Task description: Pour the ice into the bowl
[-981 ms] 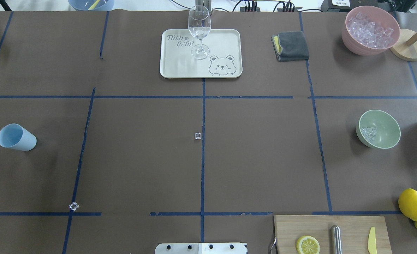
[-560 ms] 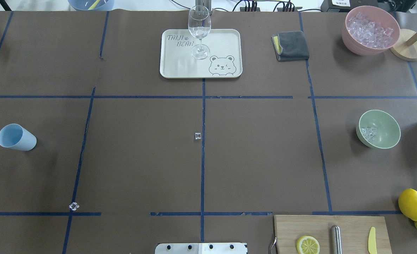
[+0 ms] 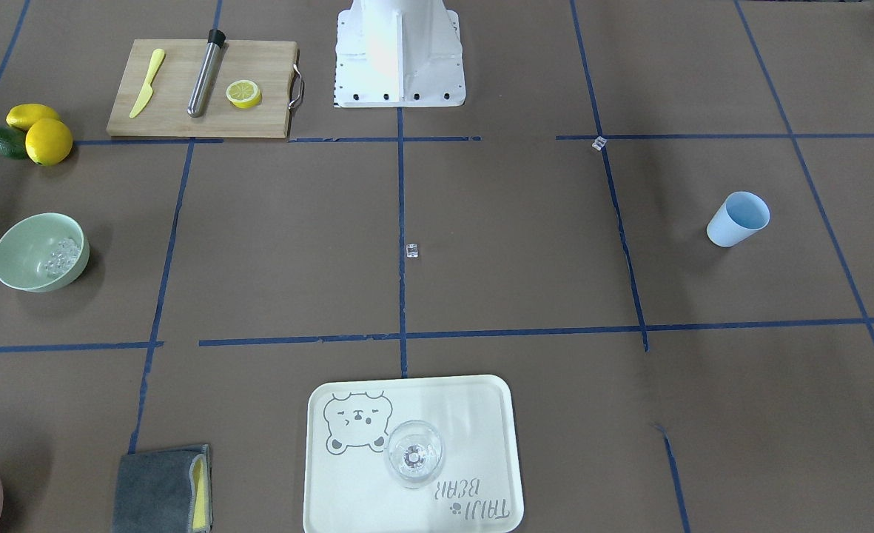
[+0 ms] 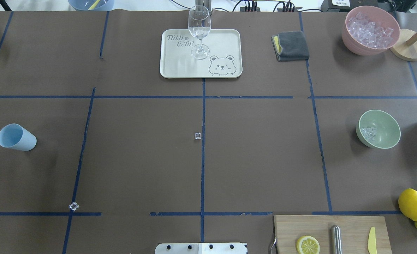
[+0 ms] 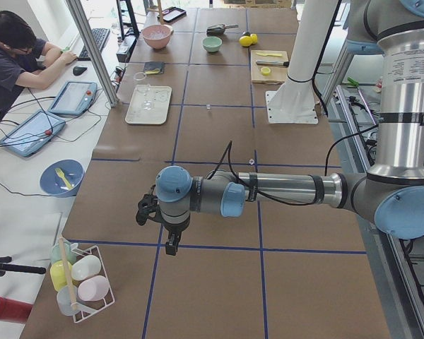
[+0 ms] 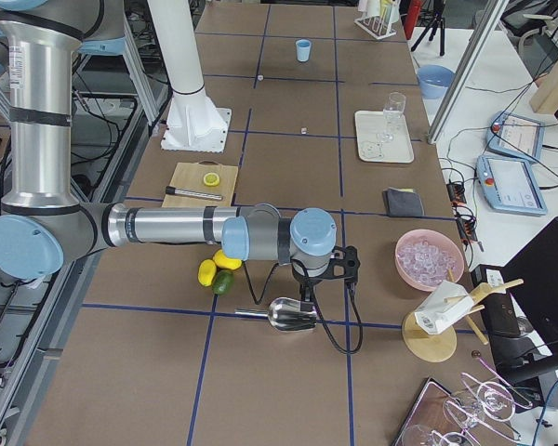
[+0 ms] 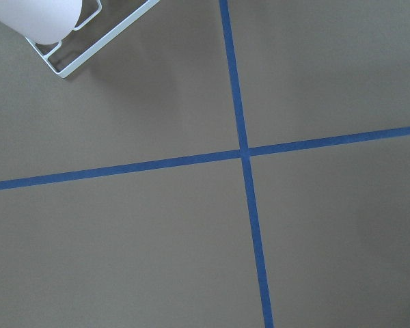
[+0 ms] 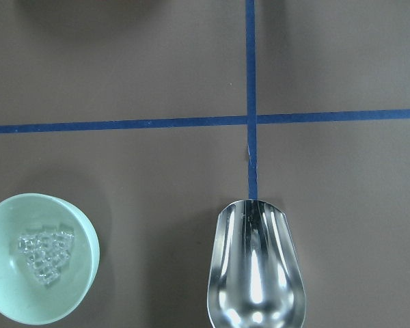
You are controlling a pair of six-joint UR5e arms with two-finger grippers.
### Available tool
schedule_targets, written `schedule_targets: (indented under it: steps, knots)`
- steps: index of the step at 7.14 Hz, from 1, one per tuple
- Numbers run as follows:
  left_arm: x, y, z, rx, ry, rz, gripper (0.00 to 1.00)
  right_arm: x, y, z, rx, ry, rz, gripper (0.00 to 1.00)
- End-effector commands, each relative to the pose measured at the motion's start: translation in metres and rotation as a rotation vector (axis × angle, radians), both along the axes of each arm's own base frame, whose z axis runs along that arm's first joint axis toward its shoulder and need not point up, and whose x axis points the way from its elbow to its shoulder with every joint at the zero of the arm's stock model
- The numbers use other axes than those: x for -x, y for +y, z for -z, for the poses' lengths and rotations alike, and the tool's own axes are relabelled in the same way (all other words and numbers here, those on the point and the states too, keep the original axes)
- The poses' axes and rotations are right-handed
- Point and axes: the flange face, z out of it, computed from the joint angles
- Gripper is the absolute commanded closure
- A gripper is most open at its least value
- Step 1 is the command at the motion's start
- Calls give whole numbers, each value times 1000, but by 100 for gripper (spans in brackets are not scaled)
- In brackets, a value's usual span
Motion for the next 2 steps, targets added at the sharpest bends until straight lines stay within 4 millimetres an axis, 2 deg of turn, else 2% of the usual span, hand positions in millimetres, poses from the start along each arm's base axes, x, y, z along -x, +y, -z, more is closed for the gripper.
schedule_targets:
  steps: [1, 2]
  knots:
    - [0, 0, -1, 1, 0, 0, 0, 0, -2, 2, -5, 0, 0, 0]
    - [0, 0, -1, 1, 0, 0, 0, 0, -3, 3, -7, 0, 0, 0]
